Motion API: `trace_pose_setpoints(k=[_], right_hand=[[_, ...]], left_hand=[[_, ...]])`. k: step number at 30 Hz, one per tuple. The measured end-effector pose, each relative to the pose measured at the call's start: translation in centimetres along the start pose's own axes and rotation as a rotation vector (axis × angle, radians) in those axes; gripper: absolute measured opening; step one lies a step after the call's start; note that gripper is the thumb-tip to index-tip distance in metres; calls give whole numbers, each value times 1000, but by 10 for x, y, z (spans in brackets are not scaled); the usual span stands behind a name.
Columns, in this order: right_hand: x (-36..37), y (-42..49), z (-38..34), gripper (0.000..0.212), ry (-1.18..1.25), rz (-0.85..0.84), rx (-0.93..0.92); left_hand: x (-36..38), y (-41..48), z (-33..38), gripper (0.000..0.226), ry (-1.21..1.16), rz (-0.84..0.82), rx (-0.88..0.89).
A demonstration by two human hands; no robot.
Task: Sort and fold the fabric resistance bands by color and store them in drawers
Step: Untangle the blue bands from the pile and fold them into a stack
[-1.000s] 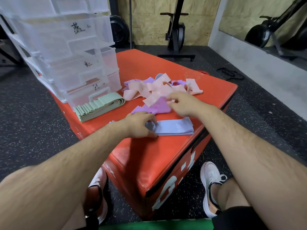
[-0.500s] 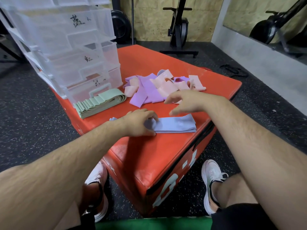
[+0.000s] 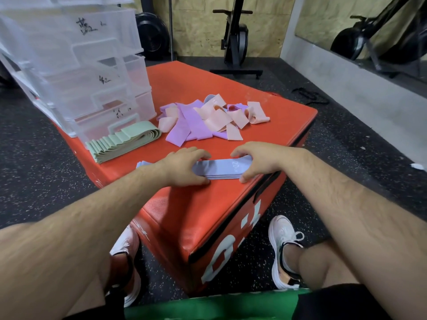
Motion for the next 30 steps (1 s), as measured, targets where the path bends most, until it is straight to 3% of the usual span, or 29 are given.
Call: trace_pose_setpoints(k=[4,7,12,17,20,23,30], right_hand=[[-4,0,1,66,-9,43,-16],[-3,-3,0,67,-11,41,-16],[-2,-8,-5,70,-6,46,-36],[-29,-3,-21,60,47,222,-90],[-56,5,-24,55,56,395,-64],[-72,21,-21,48,51,525,-3],[-86,68,11,47,108,546,185]], left_hand=[[1,10,7,65,-3,8,30],[1,14,8,61,4,-5,34],[0,12,14,81,10,-13,8],[-28,24,22,87,-95,148,25],[-61,47,15,76,-43,234,-8],[-87,87,3,46,-3,301,-48],[-94,210,-8,29,132,206,-87]])
Point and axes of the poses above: each hand's wrist, its own y-axis towards the middle knuckle, its own x-axis out of the palm, z = x × y, the point moved 9 cm from there along y, towards the middle knuckle, and after that the axes turned 4 degrees about x, right-handed, at the moved point
